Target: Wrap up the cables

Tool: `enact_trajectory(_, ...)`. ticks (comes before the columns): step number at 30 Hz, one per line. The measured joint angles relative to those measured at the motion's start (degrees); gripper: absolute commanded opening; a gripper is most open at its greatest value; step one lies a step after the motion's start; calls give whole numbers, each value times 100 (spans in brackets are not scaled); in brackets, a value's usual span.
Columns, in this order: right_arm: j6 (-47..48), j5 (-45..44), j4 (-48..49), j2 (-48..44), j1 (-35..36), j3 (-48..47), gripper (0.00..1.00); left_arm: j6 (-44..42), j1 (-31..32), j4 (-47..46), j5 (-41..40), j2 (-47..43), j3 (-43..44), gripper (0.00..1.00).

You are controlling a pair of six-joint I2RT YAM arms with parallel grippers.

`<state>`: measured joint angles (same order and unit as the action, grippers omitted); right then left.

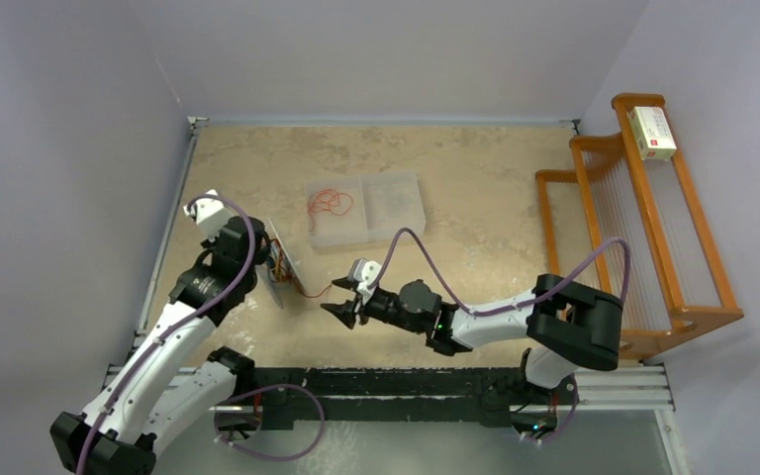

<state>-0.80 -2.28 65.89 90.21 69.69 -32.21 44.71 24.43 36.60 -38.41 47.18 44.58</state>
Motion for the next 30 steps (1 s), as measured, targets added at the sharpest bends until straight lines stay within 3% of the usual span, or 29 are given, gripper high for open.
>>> enact_trajectory(5, -177, -107, -420, -164, 0, 74, 58, 348, -2, -79, -238, -55, -122, 0)
enact_trajectory(9, -223, -466, -914, -291, 0, -4, 59, 509, -4, -103, -382, -2, -131, 7)
enact_trajectory(14, -55, -903, -2151, -295, -278, -809, 58, 820, -2, -114, -328, 133, -140, 8)
enact_trajectory(22, 0, -1036, -3740, -225, -1432, -2352, 58, 1040, -4, -179, -348, 490, -120, 8)
enact_trajectory(30, -33, -640, -4459, 332, -1836, -3161, 58, 966, 0, 400, -345, 608, 317, 7)
